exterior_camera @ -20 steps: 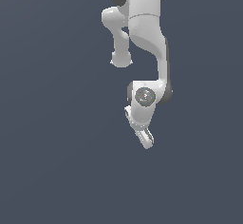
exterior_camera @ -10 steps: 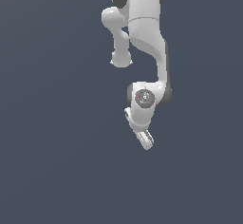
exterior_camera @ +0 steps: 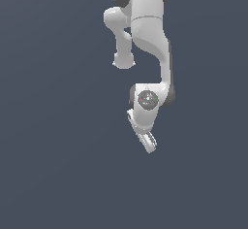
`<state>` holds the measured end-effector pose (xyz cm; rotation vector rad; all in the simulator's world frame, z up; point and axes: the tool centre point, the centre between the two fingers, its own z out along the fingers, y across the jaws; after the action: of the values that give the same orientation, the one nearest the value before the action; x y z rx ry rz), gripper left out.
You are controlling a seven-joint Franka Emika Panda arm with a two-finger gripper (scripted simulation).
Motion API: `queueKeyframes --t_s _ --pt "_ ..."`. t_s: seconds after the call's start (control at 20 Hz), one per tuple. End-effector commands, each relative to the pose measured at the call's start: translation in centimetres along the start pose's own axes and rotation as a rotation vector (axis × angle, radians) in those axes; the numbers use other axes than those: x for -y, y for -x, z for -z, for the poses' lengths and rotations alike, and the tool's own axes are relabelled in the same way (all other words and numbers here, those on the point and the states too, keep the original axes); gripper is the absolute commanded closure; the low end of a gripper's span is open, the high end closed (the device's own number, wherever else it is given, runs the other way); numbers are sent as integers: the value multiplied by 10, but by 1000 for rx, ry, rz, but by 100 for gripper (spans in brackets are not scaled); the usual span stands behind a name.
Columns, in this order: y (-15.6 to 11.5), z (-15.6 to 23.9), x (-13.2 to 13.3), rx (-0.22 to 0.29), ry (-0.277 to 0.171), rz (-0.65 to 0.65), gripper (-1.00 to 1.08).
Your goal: Pick up the object and move it to a goal position.
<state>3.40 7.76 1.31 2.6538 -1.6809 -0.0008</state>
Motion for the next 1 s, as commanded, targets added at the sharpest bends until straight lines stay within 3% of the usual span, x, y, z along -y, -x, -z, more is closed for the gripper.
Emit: queueKeyframes --t_s 0.0,0.45,0.95 --pt "-1 6 -1 0 -1 0 108" --pt "-9 61 -9 1 -1 -1 108" --pt "-25 174 -24 1 -1 -2 108"
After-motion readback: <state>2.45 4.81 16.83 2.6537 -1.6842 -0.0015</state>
